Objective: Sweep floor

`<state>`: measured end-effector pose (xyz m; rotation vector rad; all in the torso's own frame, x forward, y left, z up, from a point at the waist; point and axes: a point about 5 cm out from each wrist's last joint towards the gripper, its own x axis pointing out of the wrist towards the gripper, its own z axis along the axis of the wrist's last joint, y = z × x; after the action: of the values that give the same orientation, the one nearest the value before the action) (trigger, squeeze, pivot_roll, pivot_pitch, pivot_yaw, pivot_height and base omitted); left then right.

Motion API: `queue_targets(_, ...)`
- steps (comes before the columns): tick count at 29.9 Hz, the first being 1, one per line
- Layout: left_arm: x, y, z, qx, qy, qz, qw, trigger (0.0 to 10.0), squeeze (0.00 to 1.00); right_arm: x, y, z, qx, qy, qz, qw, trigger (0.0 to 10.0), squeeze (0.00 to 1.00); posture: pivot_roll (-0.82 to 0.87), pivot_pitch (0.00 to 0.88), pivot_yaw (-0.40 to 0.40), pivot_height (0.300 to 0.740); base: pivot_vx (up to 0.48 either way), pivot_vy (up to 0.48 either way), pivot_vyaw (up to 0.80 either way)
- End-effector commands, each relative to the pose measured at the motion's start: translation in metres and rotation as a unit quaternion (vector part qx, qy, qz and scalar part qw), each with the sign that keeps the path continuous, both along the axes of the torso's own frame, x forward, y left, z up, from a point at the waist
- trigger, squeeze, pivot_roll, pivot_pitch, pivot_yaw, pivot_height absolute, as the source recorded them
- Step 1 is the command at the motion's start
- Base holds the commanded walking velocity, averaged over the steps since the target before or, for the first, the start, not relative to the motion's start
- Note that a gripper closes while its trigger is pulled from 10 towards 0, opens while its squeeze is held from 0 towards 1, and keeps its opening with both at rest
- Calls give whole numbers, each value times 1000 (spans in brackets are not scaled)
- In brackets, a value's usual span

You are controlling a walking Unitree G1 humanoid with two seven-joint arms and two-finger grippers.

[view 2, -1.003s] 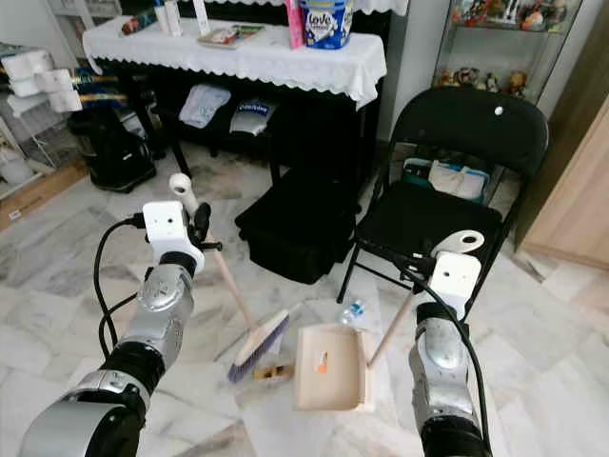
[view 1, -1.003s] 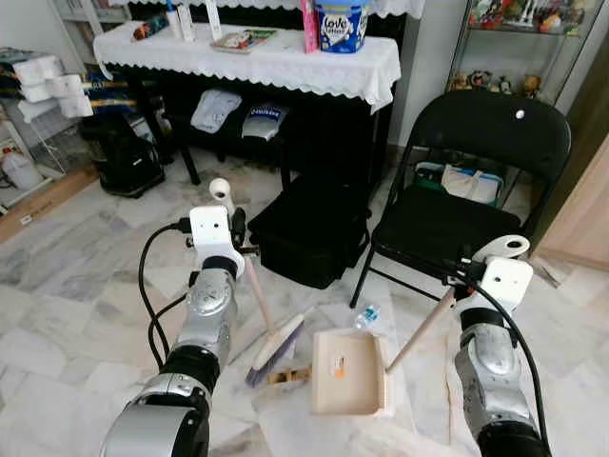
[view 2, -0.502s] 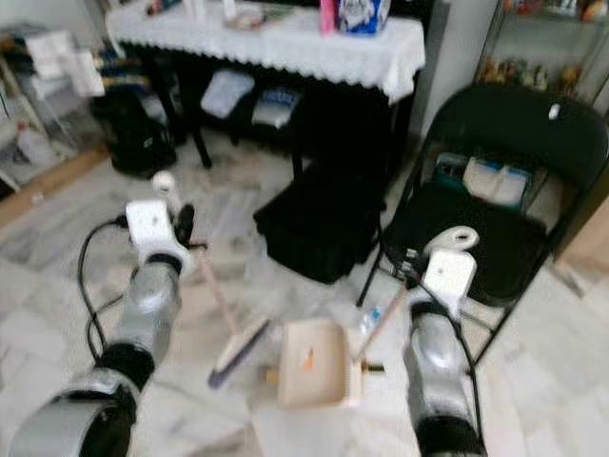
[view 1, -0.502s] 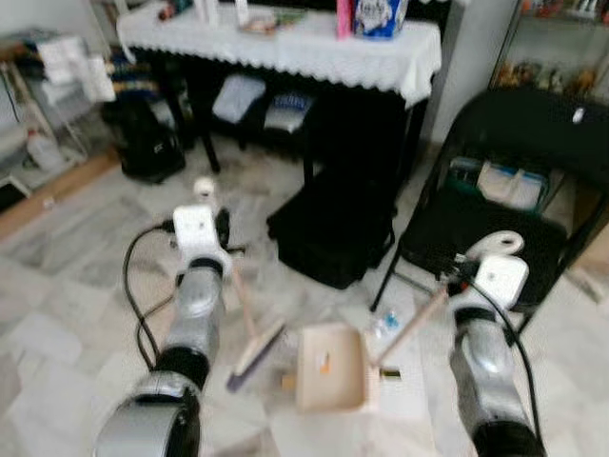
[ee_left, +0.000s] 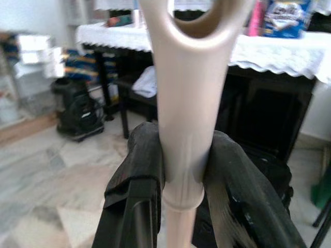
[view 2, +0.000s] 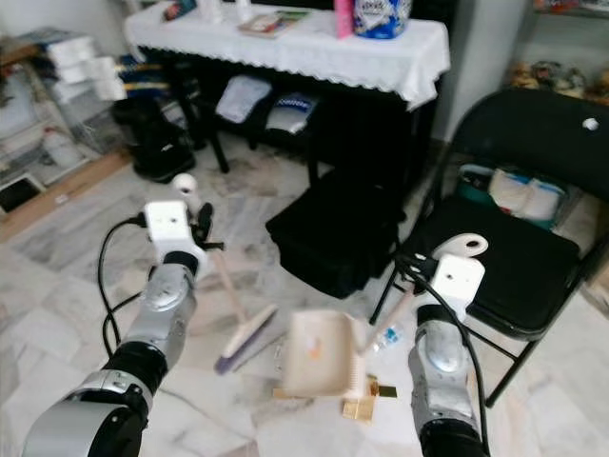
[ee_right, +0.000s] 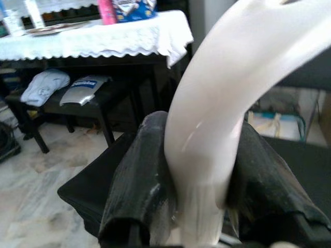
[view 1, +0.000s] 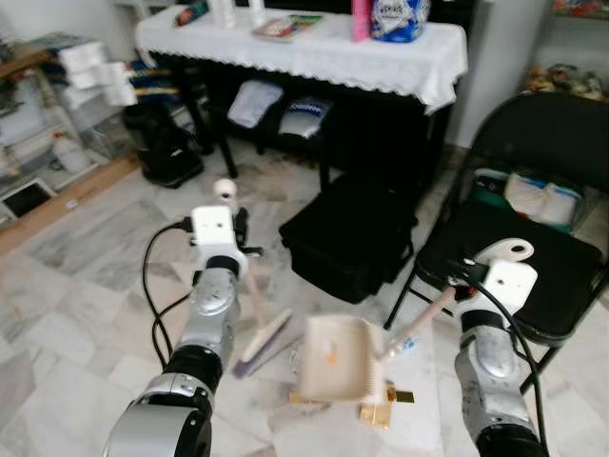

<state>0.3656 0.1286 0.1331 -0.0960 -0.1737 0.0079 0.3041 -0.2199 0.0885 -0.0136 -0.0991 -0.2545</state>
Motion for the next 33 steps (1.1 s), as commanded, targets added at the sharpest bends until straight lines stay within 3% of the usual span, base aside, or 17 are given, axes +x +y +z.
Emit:
queue_targets(1,2,8,12,3,-31,10,999,10000,0,-2,5,6,-2,-21,6,1000,10000,0,-135,9,73,740,0,0,0)
queue_targets(6,2,10,12,5,-32,13,999,10000,0,-12,-4,1,-11,-12,-8,1000,10000,0,-137,9,74,740,0,0,0)
queue_targets(14,2,16,13,7,-32,20,999,10000,0,-26,-28,3,-69,-8,-50,996,10000,0,-144,41,76,740,0,0,0)
queue_targets(20,2,17,13,7,-31,23,999,10000,0,-33,-45,12,-98,-19,-101,990,10000,0,-144,49,75,740,0,0,0)
queue_targets(23,2,18,13,8,-32,26,999,10000,0,-42,-61,12,-118,-8,-148,982,10000,0,-138,51,73,740,0,0,0)
queue_targets(33,2,28,16,10,-34,37,999,10000,0,-44,-63,7,-121,6,-154,981,10000,0,-121,49,78,740,0,0,0)
